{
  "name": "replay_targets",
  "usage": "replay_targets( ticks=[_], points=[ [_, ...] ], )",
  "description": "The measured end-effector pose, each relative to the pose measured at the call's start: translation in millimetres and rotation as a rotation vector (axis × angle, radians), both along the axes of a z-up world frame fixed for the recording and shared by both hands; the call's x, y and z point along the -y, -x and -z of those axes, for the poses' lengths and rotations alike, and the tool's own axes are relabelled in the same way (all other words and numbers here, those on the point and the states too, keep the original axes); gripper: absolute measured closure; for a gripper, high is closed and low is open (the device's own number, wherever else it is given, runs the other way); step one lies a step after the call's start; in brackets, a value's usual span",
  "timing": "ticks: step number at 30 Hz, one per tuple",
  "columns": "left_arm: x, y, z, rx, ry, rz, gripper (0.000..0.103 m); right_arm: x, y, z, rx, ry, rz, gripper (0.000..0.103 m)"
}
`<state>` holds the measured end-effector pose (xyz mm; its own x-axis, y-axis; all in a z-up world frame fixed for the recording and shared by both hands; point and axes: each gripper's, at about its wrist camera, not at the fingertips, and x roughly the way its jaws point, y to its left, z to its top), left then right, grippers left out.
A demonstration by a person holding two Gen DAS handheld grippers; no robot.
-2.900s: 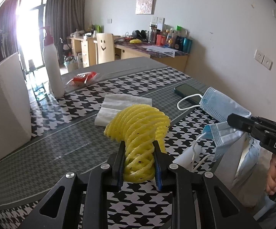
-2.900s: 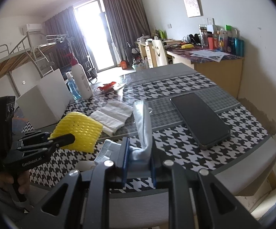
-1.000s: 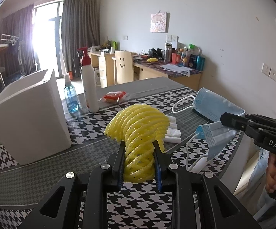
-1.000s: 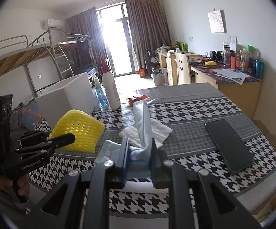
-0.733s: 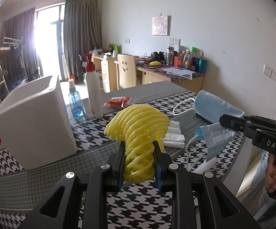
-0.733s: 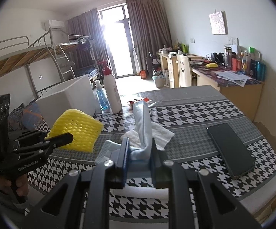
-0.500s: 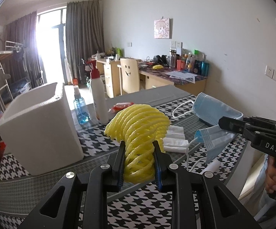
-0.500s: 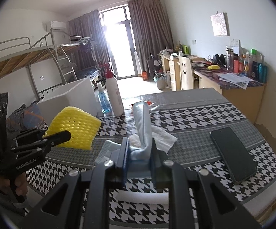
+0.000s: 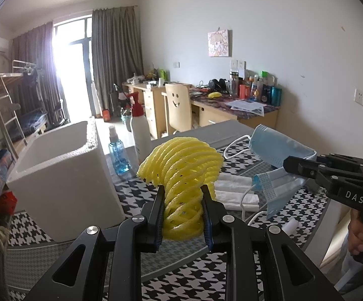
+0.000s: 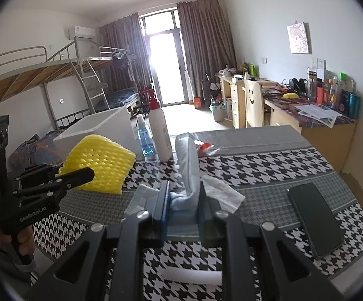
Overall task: Organize soft objects
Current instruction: 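Lift and carry the yellow mesh and blue mask toward the foam box with both tools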
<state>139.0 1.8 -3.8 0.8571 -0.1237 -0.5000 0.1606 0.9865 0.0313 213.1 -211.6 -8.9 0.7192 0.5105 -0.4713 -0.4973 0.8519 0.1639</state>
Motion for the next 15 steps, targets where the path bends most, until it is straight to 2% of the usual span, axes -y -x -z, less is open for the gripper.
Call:
replay_targets(
  ticks=[15],
  points=[
    [-9.8,-6.8,-15.0,0.038,-0.015,-0.022,0.077,-14.9,-9.7,-14.5,0.030,0.012,-0.024,0.080]
  ],
)
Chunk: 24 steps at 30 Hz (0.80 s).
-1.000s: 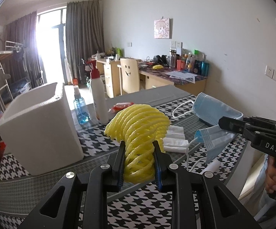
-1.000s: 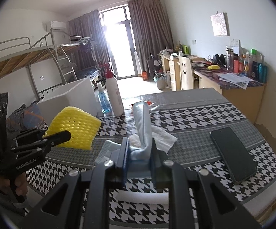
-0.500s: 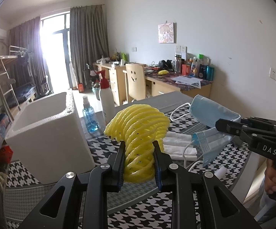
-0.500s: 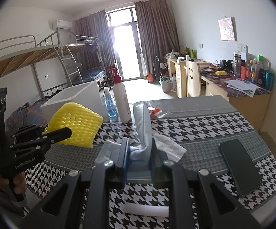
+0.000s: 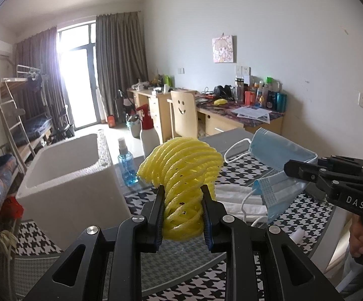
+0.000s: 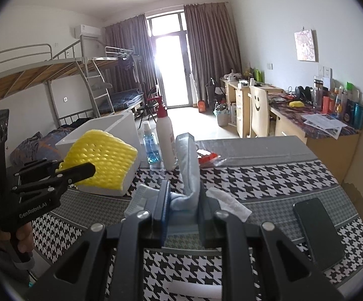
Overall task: Organize soft objects
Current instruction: 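Lift and carry the yellow mesh and blue mask toward the foam box with both tools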
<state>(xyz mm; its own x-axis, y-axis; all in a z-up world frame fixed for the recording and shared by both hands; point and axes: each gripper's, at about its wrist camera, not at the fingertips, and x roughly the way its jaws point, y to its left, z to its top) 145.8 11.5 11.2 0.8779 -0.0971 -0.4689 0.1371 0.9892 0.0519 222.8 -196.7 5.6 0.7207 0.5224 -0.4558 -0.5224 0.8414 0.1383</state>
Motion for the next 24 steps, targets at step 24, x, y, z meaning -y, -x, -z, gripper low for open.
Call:
replay_targets(
  ticks=[24],
  points=[
    [-16.1,-14.6,-24.7,0.049,0.002,-0.034,0.077,-13.9,-9.4,-23.8,0.045,-0.013,-0.014,0.080]
  ],
)
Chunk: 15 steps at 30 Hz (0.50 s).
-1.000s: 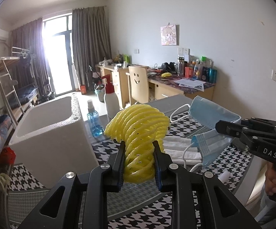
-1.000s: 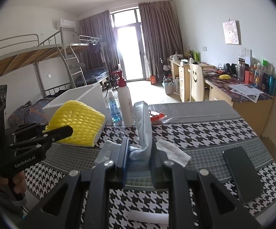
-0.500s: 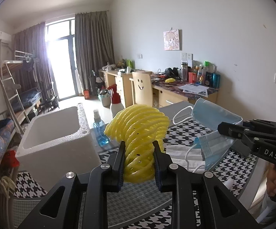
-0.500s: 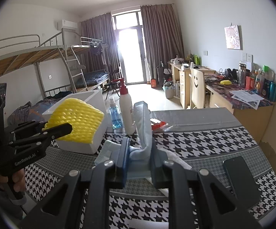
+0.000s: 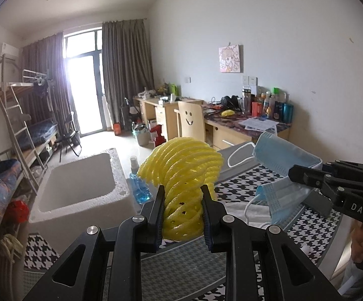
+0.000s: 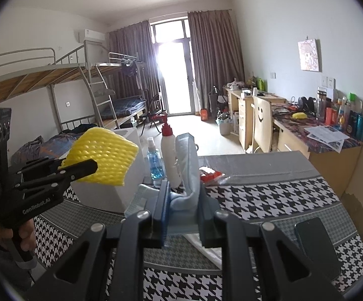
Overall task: Organize soft objects
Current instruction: 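Lift and carry the yellow mesh and blue mask toward the foam box with both tools, then lower the yellow mesh into the foam box and open the left tool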
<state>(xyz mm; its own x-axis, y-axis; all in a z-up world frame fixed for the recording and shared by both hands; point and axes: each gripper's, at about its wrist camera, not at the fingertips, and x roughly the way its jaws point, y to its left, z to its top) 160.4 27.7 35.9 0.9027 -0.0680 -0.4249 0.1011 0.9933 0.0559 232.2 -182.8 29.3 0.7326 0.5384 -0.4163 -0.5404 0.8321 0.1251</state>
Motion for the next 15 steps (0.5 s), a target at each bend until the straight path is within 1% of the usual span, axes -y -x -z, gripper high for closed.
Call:
replay_targets(
  ticks=[15],
  points=[
    [-9.1,-2.5,-16.8,0.043,0.007,-0.034,0.077,-10.9,-14.1,-12.3,0.012,0.001,-0.020,0.080]
  ],
)
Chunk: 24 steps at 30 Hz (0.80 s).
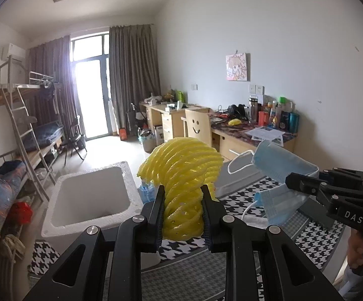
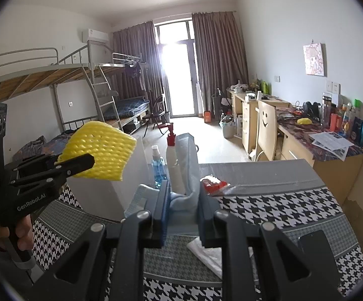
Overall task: Organize soft objects
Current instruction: 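Lower the yellow mesh into the foam box and open the left tool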
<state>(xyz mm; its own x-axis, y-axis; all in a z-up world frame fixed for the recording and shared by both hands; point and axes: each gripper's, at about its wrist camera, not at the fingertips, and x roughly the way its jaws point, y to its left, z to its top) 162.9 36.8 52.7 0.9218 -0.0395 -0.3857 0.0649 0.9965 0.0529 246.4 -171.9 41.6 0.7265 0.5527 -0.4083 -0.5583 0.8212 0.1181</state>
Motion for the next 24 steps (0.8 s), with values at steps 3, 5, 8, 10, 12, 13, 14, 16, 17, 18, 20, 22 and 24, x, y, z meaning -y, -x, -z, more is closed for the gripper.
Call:
replay_targets(
  ticks=[3,5,8,10,12,13,14,16,17,18,20,22,24],
  points=[
    [-2.4,-1.2,-2.1,0.005,-0.004,-0.002,0.077,-2.0,-0.7,-2.7,0.008,-0.002,-0.004,0.080],
    [-4.0,-2.2,-3.6,0.006,-0.008,-0.005,0.077,-4.4,-2.1,-4.6,0.008,-0.007,-0.011,0.080],
    [-7.0,-3.8,-5.6,0.010,-0.005,-0.012,0.077,-8.1,-5.0,-6.1,0.008,-0.009,-0.021,0.080],
    [-9.8,-4.9,-7.4,0.013,-0.003,-0.019,0.077,-10.3,-7.3,-7.6,0.004,-0.015,-0.029,0.080],
    [-12.4,-7.2,-8.9,0.013,-0.003,-0.030,0.077,-13.5,-9.5,-8.9,0.004,-0.015,-0.033,0.080],
    [-14.3,-8.1,-9.6,0.014,-0.004,-0.037,0.077,-15.0,-10.5,-9.8,0.004,-0.013,-0.036,0.080],
    [-15.4,-8.8,-10.2,0.015,-0.004,-0.042,0.077,-16.5,-11.2,-10.2,0.003,-0.011,-0.039,0.080],
    [-18.5,-9.5,-11.7,0.015,0.000,-0.055,0.077,-20.4,-13.8,-11.6,0.001,-0.008,-0.046,0.080],
    [-20.8,-8.9,-12.7,0.017,0.002,-0.060,0.077,-22.4,-14.1,-12.2,0.004,-0.005,-0.050,0.080],
    [-22.2,-8.7,-14.1,0.021,0.001,-0.066,0.077,-23.8,-14.5,-12.9,0.006,-0.003,-0.052,0.080],
    [-22.6,-9.1,-15.9,0.026,-0.001,-0.073,0.077,-27.6,-16.4,-13.5,0.009,0.004,-0.060,0.080],
    [-26.0,-10.4,-16.6,0.026,-0.001,-0.086,0.077,-31.4,-17.9,-14.2,0.011,0.009,-0.065,0.080],
    [-28.8,-12.3,-17.0,0.024,-0.002,-0.097,0.077,-35.1,-20.2,-14.6,0.011,0.015,-0.071,0.080]
  ],
)
